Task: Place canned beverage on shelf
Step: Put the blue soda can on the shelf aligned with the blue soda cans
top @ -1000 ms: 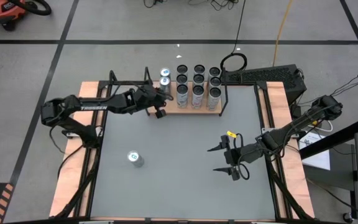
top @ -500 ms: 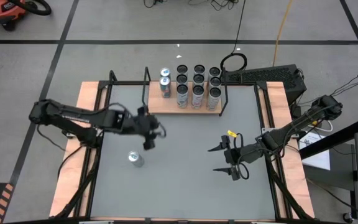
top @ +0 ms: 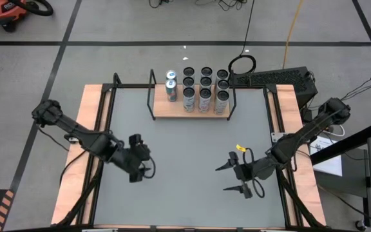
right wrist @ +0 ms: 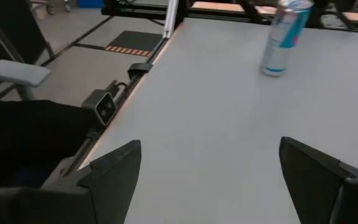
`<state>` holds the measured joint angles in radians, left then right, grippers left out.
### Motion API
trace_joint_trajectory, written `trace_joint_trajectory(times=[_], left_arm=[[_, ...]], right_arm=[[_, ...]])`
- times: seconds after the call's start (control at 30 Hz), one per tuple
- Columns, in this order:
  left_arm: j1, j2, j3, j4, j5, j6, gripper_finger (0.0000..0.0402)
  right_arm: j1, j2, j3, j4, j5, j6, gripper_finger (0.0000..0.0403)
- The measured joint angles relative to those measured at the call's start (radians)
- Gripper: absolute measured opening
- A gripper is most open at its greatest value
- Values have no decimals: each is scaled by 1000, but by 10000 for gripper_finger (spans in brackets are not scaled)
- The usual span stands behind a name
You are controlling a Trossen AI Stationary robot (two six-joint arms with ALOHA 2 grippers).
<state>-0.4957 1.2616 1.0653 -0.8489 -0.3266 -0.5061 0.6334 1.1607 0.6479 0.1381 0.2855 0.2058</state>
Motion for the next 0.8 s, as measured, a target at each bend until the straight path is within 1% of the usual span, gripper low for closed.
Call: trace_joint_trajectory(times=[0.13,0.37,0.53,0.8], left_arm=[[-48,0,0,-66,4,-39,345],[-70,0,-2,-268,4,-169,345],[-70,0,-2,-266,26,-170,345],[-70,8,-66,-194,52,-188,345]], right_arm=[[26,78,0,79,0,11,317],[48,209,0,212,0,51,317],[49,266,0,305,0,33,317],[40,276,0,335,1,-9,317]])
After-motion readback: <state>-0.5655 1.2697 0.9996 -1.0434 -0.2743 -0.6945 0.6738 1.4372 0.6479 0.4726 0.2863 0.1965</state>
